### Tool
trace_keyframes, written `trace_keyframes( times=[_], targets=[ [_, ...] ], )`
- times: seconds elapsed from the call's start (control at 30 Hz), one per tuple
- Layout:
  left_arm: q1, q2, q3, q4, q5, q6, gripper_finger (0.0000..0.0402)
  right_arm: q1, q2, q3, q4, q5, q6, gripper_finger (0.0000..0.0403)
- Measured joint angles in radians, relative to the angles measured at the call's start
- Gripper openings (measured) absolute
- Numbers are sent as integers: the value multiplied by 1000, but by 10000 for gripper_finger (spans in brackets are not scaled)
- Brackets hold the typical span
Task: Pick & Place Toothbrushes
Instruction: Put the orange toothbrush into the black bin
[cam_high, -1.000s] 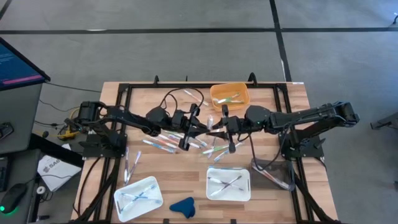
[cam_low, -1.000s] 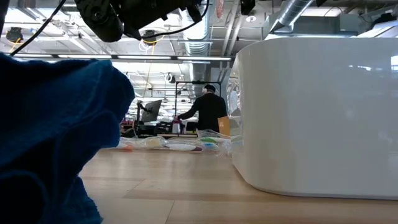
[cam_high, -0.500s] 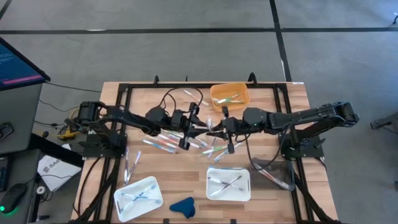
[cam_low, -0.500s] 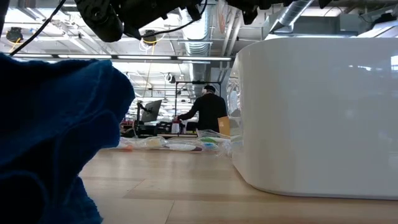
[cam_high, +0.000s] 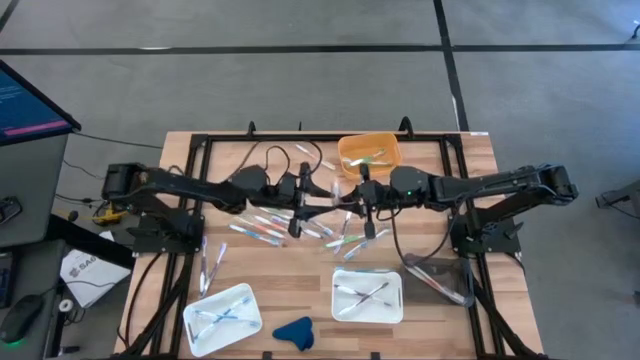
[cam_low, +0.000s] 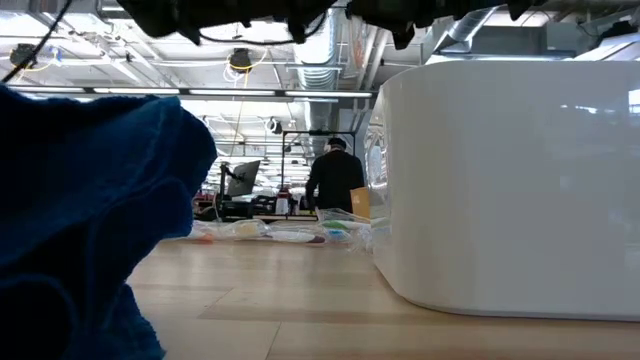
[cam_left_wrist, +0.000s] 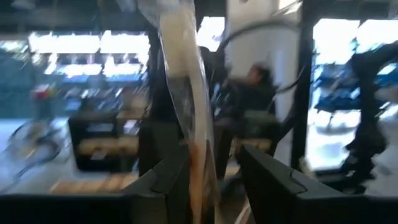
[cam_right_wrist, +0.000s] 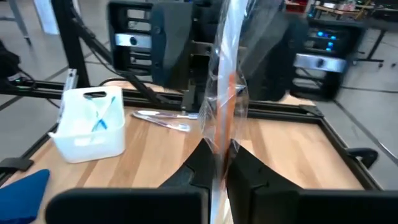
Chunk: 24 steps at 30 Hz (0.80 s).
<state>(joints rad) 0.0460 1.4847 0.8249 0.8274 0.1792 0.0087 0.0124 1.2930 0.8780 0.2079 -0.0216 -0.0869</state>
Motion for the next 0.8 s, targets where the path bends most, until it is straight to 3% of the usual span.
trace_keyframes(
  times=[0.13, 0.37, 0.63, 0.8],
  targets=[
    [-1, -99, -1, -253, -132, 13, 138, -20, -14, 7, -2, 2, -1, 14],
    [-9, -172, -2, -540, -305, -44, 136, -49, -13, 70, -147, 2, -18, 14],
    [14, -176, -2, -836, -329, -204, 128, -84, -13, 111, -217, 1, -21, 14],
    [2, -176, -2, -882, -313, -243, 119, -102, -12, 147, -333, 5, 27, 14]
  ],
)
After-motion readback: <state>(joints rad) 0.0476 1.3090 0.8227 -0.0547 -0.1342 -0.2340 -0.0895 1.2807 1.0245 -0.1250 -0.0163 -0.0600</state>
